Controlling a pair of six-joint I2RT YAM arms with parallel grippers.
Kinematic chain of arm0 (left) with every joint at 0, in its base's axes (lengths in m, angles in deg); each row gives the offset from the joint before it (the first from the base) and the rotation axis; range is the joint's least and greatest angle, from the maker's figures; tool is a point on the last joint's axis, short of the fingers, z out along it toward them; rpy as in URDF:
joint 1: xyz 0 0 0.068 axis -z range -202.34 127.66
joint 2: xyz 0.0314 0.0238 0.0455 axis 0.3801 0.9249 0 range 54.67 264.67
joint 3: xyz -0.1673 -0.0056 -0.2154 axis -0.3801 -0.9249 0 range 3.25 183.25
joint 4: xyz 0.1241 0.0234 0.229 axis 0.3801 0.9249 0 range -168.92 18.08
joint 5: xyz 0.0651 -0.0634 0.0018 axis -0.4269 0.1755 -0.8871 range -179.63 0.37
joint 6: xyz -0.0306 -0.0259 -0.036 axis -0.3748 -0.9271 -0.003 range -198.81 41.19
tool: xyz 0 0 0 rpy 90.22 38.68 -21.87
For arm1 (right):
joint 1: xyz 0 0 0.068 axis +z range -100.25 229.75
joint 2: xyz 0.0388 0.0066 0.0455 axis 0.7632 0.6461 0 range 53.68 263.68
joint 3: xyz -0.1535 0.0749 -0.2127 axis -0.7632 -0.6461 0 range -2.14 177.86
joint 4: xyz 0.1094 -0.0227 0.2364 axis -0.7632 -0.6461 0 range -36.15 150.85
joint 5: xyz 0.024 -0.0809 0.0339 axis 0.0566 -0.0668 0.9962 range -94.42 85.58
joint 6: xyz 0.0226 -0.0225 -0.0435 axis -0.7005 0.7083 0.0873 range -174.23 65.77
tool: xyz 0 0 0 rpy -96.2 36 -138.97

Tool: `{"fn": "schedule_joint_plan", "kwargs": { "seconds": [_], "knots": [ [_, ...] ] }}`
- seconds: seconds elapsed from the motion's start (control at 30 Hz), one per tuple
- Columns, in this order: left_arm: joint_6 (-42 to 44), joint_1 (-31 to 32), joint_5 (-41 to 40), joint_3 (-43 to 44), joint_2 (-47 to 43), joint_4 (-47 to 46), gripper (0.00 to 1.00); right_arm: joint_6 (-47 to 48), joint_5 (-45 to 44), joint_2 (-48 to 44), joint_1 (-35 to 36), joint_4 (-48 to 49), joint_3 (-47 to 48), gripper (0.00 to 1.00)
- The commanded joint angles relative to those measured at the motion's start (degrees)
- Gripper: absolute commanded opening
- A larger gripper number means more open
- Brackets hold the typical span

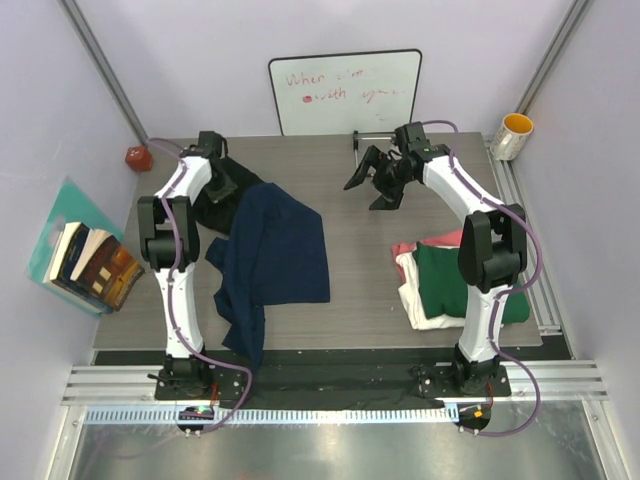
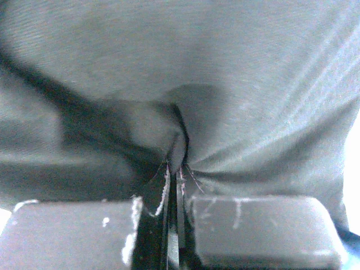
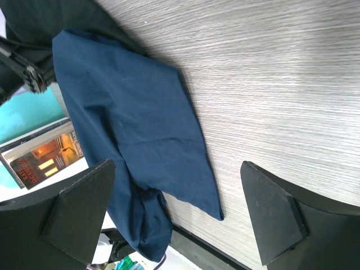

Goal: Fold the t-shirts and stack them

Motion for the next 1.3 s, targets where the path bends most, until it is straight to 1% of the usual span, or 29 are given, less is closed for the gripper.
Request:
{"fn": "schedule_joint_plan", "kwargs": {
  "seconds": [0.0, 0.07, 0.1, 0.2, 0.3, 0.33, 0.43, 0.53, 0.63, 0.77, 0.8, 0.87, 1.03, 1.13, 1.27],
  "knots": [
    [-1.76, -0.31, 4.95, 5.90, 8.57, 1.60, 0.00, 1.14, 2.24, -1.65, -0.59, -1.60, 1.12, 0.99],
    [-2.64, -0.31, 5.05, 8.45, 10.86, 2.38, 0.00, 1.14, 2.24, -1.38, -0.94, -1.78, 1.13, 0.99],
    [-3.60, -0.31, 2.87, 9.42, 11.13, 2.65, 0.00, 1.22, 2.24, -1.29, -1.11, -2.04, 1.13, 0.99],
    [-5.71, -1.27, -0.04, 13.37, 10.52, 2.13, 0.00, 1.14, 2.24, -1.21, -1.20, -2.48, 0.69, 0.99],
    [-7.56, -3.64, -2.85, 20.66, 10.08, 2.56, 0.00, 1.14, 2.07, -1.64, -1.20, -2.57, -0.19, 0.99],
    [-7.65, -3.91, -4.69, 25.29, 10.08, 3.00, 0.00, 1.05, 1.98, -1.91, -1.20, -2.57, -0.54, 0.99],
    [-5.91, -4.18, -5.94, 31.12, 8.24, 1.87, 0.00, 1.14, 1.89, -2.35, -1.20, -2.57, -1.95, 0.99],
    [-4.06, -4.18, -4.80, 31.31, 3.33, -3.57, 0.00, 0.96, 2.24, -1.56, -1.20, -2.48, -2.13, 0.99],
    [-2.04, -3.91, -2.60, 31.05, -1.77, -6.30, 0.00, 0.26, 3.03, 0.20, -1.20, -2.48, -0.55, 0.99],
    [-0.02, -3.74, 0.38, 31.49, -6.79, -7.45, 0.00, -0.27, 4.08, 2.13, -1.20, -2.04, 1.82, 0.99],
    [0.60, -3.74, 2.39, 31.49, -7.67, -7.97, 0.00, -0.53, 4.17, 2.31, -1.20, -1.78, 2.00, 0.99],
    [2.53, -3.39, 3.73, 31.93, -10.48, -9.47, 0.00, -1.06, 4.61, 2.75, -1.20, -1.25, 1.92, 0.99],
    [3.68, -3.21, 3.47, 35.18, -16.27, -11.93, 0.00, -1.68, 5.23, 1.79, -0.94, 0.15, 0.07, 0.99],
    [4.21, -3.21, 3.29, 37.54, -17.87, -12.46, 0.00, -1.68, 5.32, 0.99, -0.85, 0.77, -1.50, 0.99],
    [5.00, -3.04, 3.21, 38.17, -22.34, -13.87, 0.00, -1.59, 5.40, -0.24, -0.85, 1.29, -3.00, 0.99]
  ]
}}
